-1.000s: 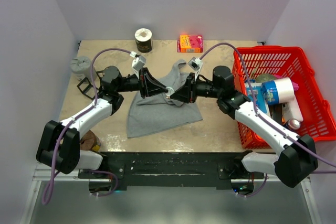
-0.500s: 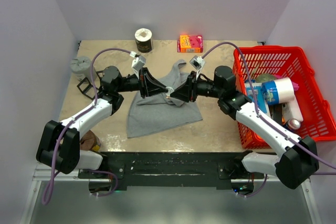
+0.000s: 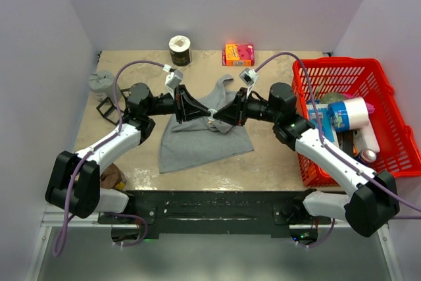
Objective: Pin the brooch onto the clothing
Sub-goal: Open the brooch, then adjust the clothing with brooches at the center of the board.
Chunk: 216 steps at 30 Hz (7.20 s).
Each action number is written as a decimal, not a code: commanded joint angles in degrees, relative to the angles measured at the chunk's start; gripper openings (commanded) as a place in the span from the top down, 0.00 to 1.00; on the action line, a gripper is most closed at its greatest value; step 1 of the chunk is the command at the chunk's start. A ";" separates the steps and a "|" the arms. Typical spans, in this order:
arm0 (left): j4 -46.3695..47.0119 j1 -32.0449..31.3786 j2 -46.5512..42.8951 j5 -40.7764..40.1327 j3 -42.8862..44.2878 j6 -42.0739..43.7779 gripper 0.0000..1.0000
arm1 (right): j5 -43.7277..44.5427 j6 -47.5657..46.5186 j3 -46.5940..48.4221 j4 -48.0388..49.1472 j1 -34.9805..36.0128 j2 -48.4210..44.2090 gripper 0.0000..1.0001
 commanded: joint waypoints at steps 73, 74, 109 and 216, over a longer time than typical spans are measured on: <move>-4.07 -7.93 3.10 -6.39 0.39 1.72 1.00 | 26.43 -2.05 2.62 -2.20 7.25 4.52 0.48; -4.60 -7.32 3.02 -7.01 0.47 1.90 1.00 | 26.43 -1.87 2.53 -2.37 6.99 3.55 0.47; -26.22 4.03 -3.84 -32.77 3.02 14.81 1.00 | 43.29 -2.66 20.18 -17.31 0.05 27.76 0.39; -27.71 -3.94 -5.42 -37.22 2.85 17.79 1.00 | 43.03 8.24 -3.81 -44.48 9.19 0.90 0.42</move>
